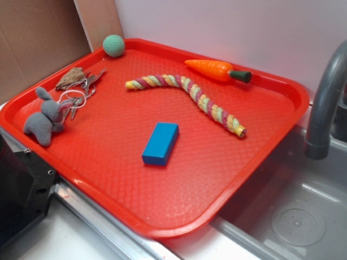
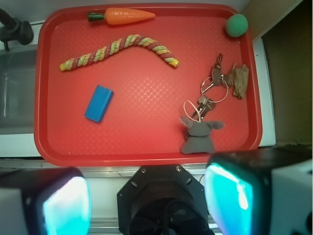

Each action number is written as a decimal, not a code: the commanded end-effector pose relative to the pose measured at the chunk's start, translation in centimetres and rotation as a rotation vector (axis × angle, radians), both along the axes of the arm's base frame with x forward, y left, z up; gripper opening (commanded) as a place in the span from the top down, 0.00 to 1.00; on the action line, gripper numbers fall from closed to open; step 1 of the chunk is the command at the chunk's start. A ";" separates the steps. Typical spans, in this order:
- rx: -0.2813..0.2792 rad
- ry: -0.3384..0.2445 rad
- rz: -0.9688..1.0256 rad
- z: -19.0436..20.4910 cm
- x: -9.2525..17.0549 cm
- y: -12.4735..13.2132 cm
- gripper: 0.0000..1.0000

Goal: Grab the blue block.

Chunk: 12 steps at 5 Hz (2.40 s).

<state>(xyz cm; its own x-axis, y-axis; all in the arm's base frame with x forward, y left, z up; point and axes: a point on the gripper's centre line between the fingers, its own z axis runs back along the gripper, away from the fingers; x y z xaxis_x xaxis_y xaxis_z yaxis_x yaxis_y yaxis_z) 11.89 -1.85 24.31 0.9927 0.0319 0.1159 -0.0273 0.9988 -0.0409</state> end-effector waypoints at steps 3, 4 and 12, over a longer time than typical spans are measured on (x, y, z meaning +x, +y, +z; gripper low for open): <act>0.006 0.091 0.188 -6.4 6.3 -7.2 0.00; 0.006 0.091 0.188 -6.4 6.3 -7.2 0.00; -0.002 0.233 0.318 -21.9 8.0 -8.2 0.00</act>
